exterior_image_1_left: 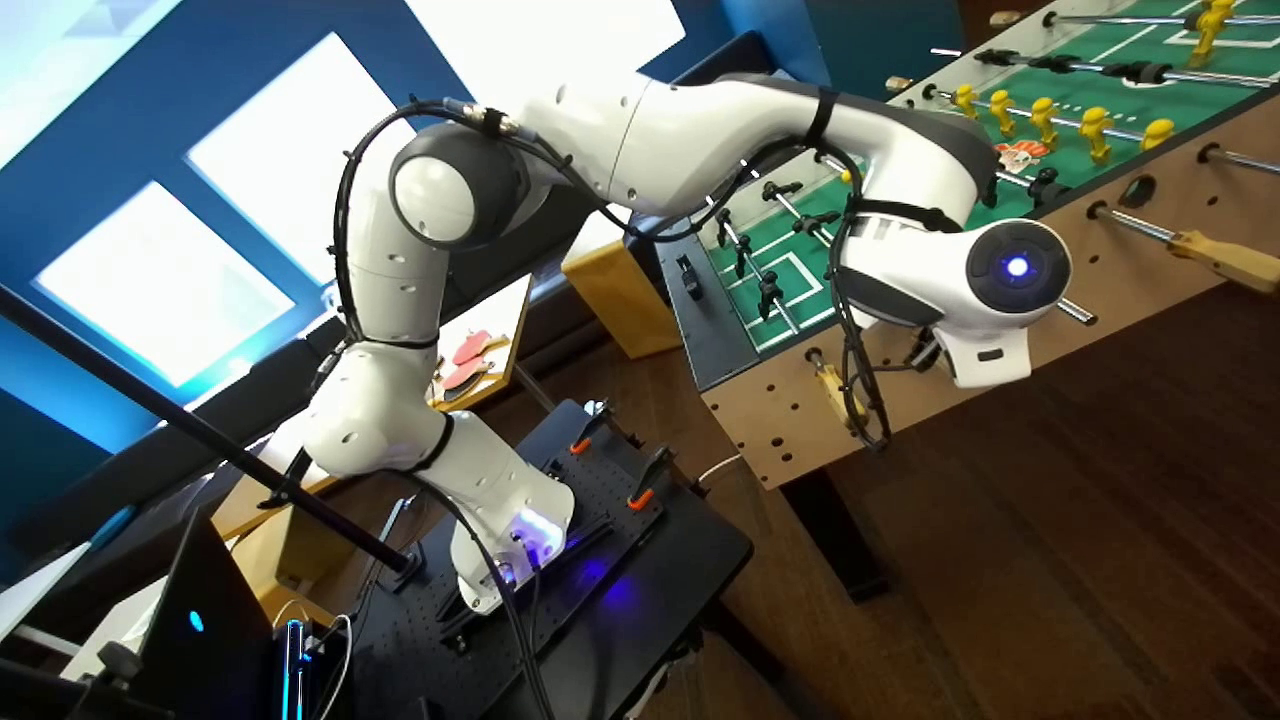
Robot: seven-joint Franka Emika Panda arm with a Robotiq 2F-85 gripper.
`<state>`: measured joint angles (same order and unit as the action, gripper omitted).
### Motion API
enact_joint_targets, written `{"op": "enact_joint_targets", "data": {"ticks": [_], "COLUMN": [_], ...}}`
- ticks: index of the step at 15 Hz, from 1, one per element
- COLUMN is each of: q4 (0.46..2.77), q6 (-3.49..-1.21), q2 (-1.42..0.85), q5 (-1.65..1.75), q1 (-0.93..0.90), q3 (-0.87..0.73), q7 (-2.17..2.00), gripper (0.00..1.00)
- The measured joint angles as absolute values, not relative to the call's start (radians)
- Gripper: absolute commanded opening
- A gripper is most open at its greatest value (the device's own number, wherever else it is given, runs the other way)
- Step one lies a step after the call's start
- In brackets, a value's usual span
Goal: Pull the third rod to the right
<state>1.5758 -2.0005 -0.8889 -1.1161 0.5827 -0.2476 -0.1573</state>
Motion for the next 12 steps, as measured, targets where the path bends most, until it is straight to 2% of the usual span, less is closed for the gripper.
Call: {"op": "enact_joint_targets", "data": {"ticks": [10, 11, 12], "q4": [1.522, 1.504, 1.487], "q6": [-2.003, -2.005, -2.007], "q2": [-0.946, -0.964, -0.982], "q5": [-1.012, -1.012, -1.01], "q1": [0.534, 0.534, 0.534], "q3": [-0.283, -0.284, -0.285], "q7": [-0.467, -0.485, -0.503], "gripper": [1.0, 0.75, 0.74]}}
